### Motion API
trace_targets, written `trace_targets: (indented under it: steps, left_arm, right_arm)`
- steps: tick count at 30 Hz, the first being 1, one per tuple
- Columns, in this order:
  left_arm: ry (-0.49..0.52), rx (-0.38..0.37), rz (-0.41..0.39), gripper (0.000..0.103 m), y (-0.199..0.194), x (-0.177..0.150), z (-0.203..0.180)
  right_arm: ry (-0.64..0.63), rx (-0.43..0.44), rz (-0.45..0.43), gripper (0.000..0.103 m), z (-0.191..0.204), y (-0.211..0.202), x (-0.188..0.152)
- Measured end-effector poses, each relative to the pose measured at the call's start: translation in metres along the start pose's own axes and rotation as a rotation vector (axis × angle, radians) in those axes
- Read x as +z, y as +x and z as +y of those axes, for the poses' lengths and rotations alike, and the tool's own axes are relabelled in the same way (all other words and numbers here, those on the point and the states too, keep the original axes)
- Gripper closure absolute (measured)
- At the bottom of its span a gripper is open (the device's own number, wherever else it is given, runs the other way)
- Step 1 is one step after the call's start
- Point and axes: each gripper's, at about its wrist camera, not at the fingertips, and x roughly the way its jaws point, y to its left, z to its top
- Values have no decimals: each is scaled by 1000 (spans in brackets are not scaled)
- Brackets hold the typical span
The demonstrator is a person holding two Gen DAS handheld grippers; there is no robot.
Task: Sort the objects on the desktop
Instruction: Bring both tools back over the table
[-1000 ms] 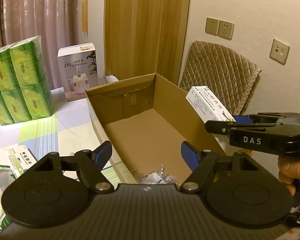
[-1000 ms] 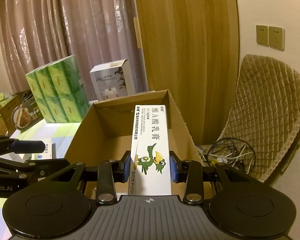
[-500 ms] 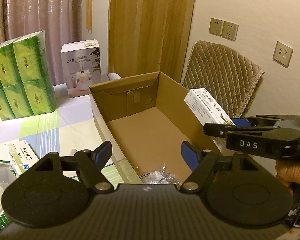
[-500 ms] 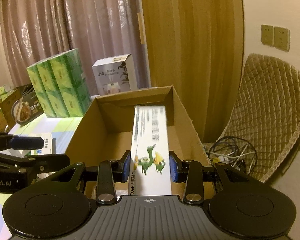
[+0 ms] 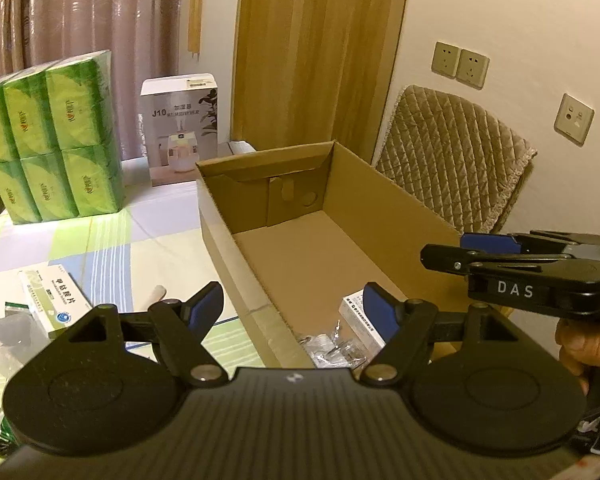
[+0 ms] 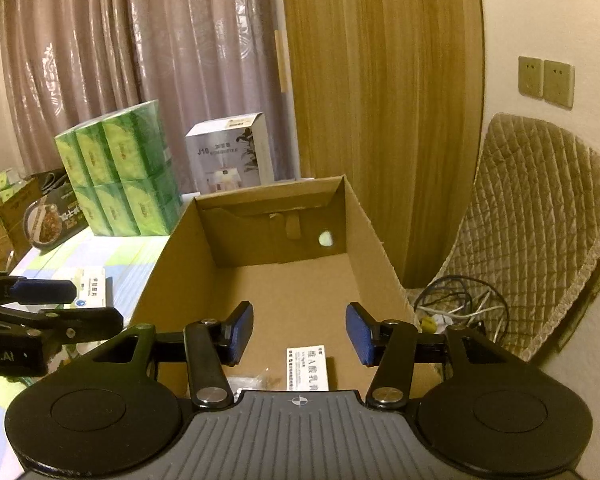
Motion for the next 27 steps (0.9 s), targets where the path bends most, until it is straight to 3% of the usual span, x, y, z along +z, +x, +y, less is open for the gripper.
trace_targets:
  steps: [13, 20, 27]
  left_arm:
    - [-58, 34, -5, 25, -39, -19, 26]
    - [-114, 47, -14, 14, -70, -39, 52]
    - [-126, 89, 7, 6, -106, -72, 80]
  right_arm:
    - [-17, 36, 9, 47, 35, -26, -10]
    - [-48, 67, 27, 38, 65, -38, -21]
    - [-62, 130, 44, 23, 97, -49, -39]
